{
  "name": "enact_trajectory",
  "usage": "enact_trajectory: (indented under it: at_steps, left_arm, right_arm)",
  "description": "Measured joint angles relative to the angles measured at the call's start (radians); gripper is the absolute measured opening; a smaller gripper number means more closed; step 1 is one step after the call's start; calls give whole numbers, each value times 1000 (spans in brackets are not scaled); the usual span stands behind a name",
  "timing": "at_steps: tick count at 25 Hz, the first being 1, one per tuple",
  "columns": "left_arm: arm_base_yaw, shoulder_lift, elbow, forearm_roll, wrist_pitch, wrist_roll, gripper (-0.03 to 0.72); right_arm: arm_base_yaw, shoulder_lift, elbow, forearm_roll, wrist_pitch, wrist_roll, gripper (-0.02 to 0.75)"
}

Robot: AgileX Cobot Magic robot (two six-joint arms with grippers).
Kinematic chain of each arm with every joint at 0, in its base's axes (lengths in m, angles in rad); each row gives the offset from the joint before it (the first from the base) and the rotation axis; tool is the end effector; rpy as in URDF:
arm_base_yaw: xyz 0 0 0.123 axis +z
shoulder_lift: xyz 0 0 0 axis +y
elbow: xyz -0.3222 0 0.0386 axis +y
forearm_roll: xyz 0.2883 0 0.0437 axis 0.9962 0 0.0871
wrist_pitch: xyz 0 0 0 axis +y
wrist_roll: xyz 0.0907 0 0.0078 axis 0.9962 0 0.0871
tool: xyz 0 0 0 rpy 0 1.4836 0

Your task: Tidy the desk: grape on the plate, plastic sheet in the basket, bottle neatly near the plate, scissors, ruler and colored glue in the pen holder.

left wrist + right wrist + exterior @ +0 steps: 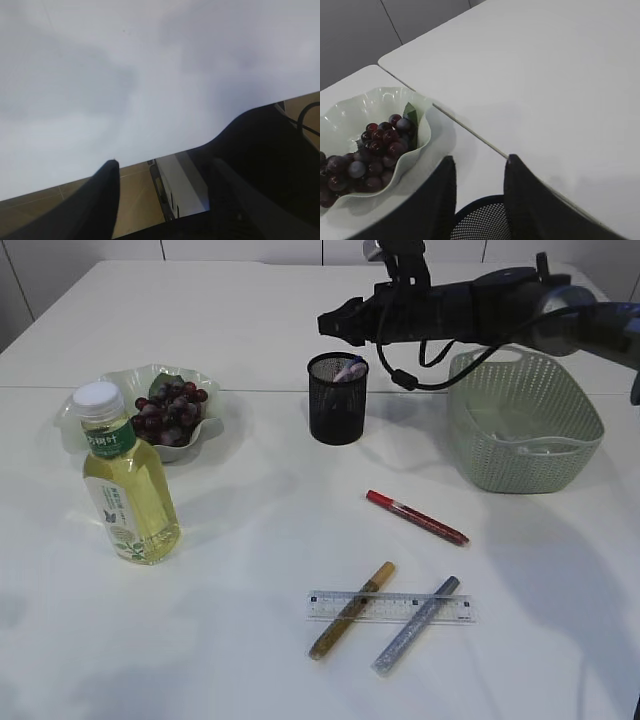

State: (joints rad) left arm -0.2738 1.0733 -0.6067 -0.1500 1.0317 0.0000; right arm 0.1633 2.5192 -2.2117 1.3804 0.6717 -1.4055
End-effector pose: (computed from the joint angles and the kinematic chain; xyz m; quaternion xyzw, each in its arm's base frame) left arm 0.1624 -0.0577 0.2448 0.1028 0.9892 -0.0774 0.0696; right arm 0.6218 0.1589 0.2078 -0.2744 0.7535 0.2894 0.5227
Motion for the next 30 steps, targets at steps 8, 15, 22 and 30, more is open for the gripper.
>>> enact_trajectory:
  at_steps: [8, 15, 22, 30]
  left_arm:
    - [0, 0, 0, 0, 2, 0, 415]
    - [0, 0, 0, 0, 0, 0, 415]
    - [0, 0, 0, 0, 0, 0, 415]
    - [0, 0, 0, 0, 0, 0, 415]
  right_arm:
    - [0, -209, 0, -695, 131, 735, 274]
    - [-1, -389, 0, -993, 399, 1119, 274]
    - [-1, -461, 8, -1082, 564, 1254, 274]
    - [108, -609, 275, -1216, 572, 1270, 274]
